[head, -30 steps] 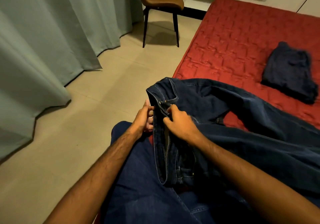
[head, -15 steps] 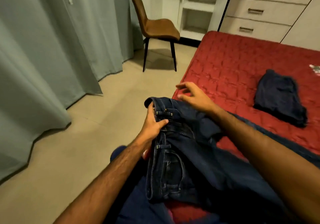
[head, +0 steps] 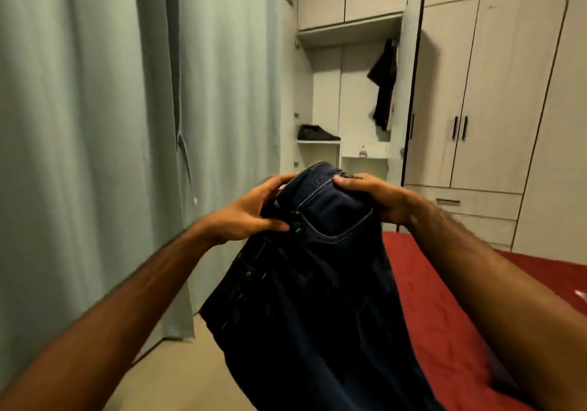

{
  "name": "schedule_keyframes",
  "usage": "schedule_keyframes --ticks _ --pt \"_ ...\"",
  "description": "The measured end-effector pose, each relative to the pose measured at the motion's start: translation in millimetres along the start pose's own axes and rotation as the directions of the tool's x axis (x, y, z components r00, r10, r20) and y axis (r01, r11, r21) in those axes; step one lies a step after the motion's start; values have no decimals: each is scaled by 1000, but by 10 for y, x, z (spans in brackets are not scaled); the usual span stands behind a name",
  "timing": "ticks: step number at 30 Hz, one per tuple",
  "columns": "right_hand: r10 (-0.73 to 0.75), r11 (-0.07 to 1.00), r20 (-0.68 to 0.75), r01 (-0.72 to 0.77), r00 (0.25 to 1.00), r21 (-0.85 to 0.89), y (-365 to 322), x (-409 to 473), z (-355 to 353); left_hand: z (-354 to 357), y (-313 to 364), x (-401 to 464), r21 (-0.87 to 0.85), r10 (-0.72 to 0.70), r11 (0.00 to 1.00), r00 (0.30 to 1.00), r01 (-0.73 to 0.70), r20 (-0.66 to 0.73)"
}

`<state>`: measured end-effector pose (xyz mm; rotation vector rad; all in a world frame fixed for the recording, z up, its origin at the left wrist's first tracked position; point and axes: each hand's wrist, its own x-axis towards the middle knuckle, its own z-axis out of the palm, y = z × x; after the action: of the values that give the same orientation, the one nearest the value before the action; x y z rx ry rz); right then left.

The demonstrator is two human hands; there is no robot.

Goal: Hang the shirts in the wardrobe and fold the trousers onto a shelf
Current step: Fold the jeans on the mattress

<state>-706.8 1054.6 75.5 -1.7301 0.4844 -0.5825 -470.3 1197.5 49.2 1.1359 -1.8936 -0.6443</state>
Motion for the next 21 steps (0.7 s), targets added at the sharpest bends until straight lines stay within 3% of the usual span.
schedule_keyframes --ticks 3,5,11,14,16,18,21 --pt "-194 981 -198 189 961 -40 -594 -31 -66 -121 163 -3 4 0 1000 988 1 -156" --pt "-293 956 -289 287 911 -64 -908 -60 -66 -150 75 -44 7 -53 998 981 56 -185" --pt "-513 858 -402 476 759 -195 -1704 -282 -38 -81 -192 -275 109 -214 969 974 221 -74" --pt "-569 819 -465 517 678 -250 -1981 -346 -87 -115 -83 -220 88 -144 979 931 183 -335" --pt "-613 782 -523 546 591 -300 -2199 -376 -193 -339 74 -100 59 -56 992 809 112 -585" --pt "-646 749 -585 554 489 -364 -2416 -421 -341 -644 356 42 -30 1 999 628 -37 -778" --pt "-653 743 -635 513 413 -431 -2627 -432 -589 -1091 928 250 0 86 970 343 -242 -935"
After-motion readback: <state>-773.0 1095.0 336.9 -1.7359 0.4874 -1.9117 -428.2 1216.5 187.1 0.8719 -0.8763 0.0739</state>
